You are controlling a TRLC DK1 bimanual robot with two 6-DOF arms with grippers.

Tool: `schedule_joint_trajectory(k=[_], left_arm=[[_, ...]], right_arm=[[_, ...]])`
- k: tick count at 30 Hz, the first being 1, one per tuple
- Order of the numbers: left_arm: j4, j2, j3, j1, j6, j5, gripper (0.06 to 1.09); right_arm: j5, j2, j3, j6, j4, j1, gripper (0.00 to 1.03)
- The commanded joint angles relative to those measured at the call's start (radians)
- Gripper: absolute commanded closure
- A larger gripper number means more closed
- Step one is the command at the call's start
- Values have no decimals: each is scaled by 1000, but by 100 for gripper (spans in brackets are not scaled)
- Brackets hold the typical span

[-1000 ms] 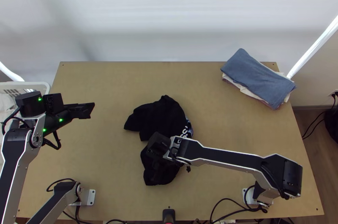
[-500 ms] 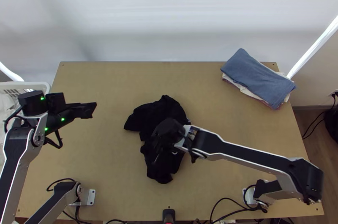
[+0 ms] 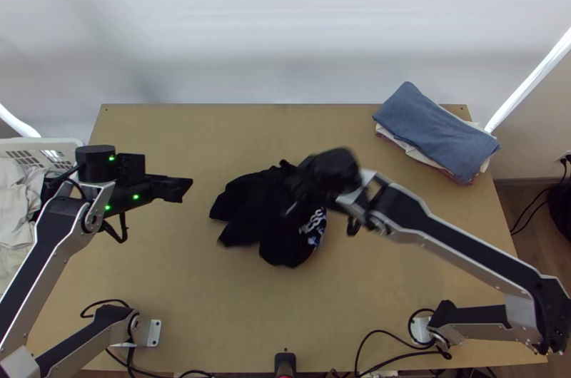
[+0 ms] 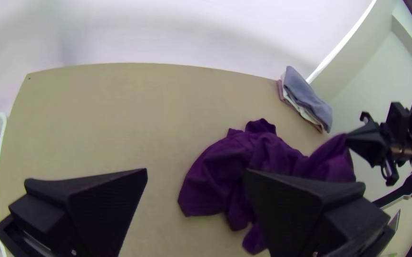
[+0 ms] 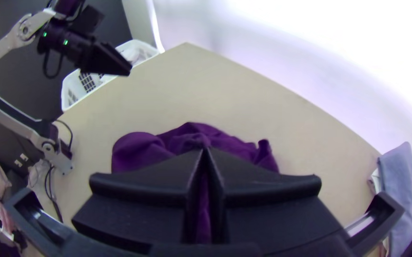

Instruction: Fold the t-shirt

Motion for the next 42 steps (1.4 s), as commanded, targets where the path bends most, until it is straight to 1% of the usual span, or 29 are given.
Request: schedule_joint_trajectory(k=[1, 10, 14, 15, 17, 21, 25, 31, 37, 42], left_arm=[[19, 24, -13, -28, -21, -2, 11], [13, 61, -18, -113, -21, -3, 11], [0, 63, -41, -185, 11, -6, 11], [0, 64, -47, -208, 16, -14, 11], [4, 75, -54, -249, 26, -60, 11], [7, 110, -54, -289, 36, -74, 11], [16, 175, -54, -321, 37, -89, 11], [90, 268, -51, -357, 17, -91, 11], [144, 354, -13, -426, -20, -91, 11], [184, 423, 24, -458, -26, -91, 11]], right_arm=[[15, -45, 66, -20, 19, -69, 100], [18, -88, 109, -39, 19, -199, 100], [18, -92, 138, -40, 19, -256, 100], [18, -94, 145, -40, 19, -268, 100], [18, -94, 159, -40, 19, -293, 100], [18, -100, 175, -42, 19, -336, 100], [18, -112, 175, -43, 19, -357, 100], [18, -124, 175, -40, 20, -380, 100], [22, -132, 165, -39, 20, -383, 100], [30, -138, 165, -39, 20, -383, 100]])
